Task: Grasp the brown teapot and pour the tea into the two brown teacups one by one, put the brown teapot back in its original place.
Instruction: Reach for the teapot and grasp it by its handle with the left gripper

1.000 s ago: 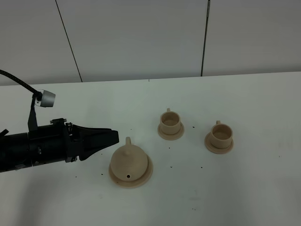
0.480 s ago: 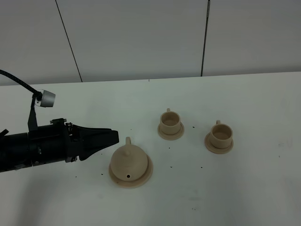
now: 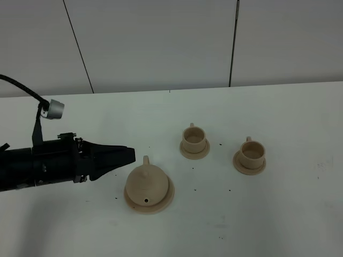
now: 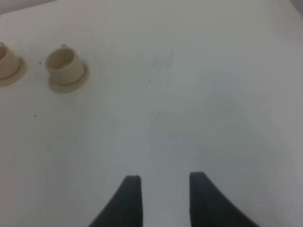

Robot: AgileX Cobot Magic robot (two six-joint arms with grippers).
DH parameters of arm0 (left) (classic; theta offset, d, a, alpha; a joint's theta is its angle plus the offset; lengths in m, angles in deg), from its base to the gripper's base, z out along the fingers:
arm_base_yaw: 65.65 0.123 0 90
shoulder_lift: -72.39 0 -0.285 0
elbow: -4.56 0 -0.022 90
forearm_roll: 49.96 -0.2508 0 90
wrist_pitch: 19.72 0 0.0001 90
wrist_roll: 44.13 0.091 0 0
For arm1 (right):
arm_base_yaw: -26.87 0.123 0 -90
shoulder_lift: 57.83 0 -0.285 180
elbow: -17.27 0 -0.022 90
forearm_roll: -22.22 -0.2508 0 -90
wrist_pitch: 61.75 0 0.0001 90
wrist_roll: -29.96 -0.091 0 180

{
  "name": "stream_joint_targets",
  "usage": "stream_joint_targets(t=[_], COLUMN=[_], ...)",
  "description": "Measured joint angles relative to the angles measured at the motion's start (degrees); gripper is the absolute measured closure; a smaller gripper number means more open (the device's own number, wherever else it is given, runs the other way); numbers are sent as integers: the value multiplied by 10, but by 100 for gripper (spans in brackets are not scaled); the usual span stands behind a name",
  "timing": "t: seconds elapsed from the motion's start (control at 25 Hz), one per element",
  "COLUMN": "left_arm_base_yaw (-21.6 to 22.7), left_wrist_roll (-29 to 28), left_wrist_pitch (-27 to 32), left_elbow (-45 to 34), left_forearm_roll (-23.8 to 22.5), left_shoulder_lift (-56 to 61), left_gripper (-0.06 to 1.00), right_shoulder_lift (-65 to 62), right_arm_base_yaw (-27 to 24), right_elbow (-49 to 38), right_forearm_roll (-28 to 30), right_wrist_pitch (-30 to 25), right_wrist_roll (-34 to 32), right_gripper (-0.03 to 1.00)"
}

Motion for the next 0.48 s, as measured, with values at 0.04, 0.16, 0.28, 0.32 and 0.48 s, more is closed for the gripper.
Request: stream_joint_targets(t=[0.04,0.16,0.28,0.32,0.48], left_arm_base_yaw=[0,0,-2,-6,-43], left_wrist_roll=[-22,-122,-240,-276,-434], left_wrist_pitch=[-2,-5,-4,-4,-2], left_elbow=[17,88,175,206,315], left_forearm_roll=[-25,-122,-248,-296,-475], left_shoulder_lift=[7,33,53,57,59], left_gripper=[45,47,50,51,52], right_shoulder_lift=[0,0,0,0,0], right_arm_base_yaw=[0,0,0,0,0], right_elbow=[0,0,0,0,0], right_forearm_roll=[0,0,0,0,0], right_wrist_pitch=[0,0,0,0,0], right_wrist_roll=[0,0,0,0,0], right_gripper=[73,73,73,73,73])
